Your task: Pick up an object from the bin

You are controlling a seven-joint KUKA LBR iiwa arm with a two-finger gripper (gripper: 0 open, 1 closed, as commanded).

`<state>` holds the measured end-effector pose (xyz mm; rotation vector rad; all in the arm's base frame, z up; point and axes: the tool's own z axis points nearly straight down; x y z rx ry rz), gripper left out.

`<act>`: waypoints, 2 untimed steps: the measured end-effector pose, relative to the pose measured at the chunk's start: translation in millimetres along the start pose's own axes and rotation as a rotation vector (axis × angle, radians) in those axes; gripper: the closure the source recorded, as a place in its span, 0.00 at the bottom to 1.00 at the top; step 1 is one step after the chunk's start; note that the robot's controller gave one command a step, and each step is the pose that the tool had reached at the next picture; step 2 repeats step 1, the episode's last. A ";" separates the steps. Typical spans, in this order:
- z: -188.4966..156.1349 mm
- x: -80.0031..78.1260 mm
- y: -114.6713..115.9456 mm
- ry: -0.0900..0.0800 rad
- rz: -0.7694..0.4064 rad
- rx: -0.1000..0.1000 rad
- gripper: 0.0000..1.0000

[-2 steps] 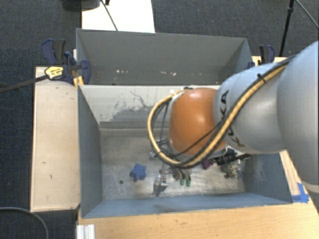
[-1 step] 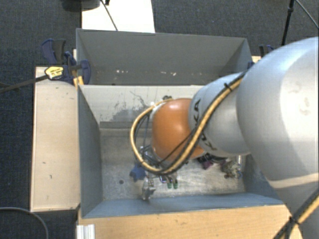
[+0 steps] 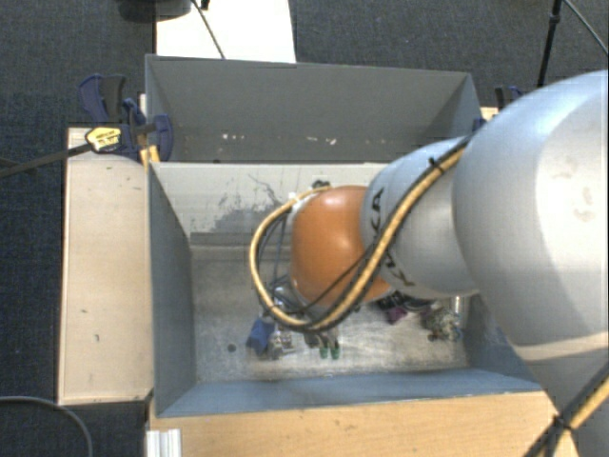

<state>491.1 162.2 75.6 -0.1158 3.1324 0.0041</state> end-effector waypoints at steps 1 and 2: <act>-169.6 -12.9 -75.6 -0.002 -0.121 0.003 1.00; -169.6 -12.9 -75.6 -0.002 -0.121 0.003 1.00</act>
Offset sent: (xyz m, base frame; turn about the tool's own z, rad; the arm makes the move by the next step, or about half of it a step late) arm 0.0156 -0.0727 0.1652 -0.1251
